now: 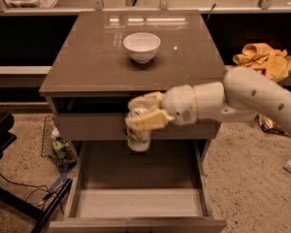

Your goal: Pick 7up can from middle drawer and place on counter

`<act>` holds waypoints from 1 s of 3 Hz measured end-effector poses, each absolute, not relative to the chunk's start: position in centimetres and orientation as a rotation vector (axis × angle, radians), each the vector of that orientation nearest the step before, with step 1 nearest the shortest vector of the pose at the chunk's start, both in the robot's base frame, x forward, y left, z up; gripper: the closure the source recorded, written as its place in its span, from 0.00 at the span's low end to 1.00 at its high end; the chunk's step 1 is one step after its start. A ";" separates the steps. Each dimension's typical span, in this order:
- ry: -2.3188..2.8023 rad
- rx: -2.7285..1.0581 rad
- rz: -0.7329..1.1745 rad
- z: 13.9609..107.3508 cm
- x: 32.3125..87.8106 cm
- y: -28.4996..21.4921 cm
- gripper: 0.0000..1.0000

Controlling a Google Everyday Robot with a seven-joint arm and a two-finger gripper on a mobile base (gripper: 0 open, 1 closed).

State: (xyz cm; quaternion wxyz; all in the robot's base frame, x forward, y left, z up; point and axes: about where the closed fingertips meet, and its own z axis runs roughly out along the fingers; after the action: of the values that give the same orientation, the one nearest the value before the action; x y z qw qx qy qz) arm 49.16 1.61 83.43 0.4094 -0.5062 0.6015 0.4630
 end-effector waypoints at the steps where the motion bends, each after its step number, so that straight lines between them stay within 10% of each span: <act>1: 1.522 -1.235 1.119 88.6 50.6 5.4 1.00; 3: 1.533 -1.155 0.925 98.4 57.8 12.0 1.00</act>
Offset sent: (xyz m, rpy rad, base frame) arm 0.0988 0.1179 0.1719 -0.0224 -0.1250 -0.2229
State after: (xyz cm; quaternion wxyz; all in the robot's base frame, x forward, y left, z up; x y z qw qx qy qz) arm 57.84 11.99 98.39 0.4840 -0.4743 0.6297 0.3799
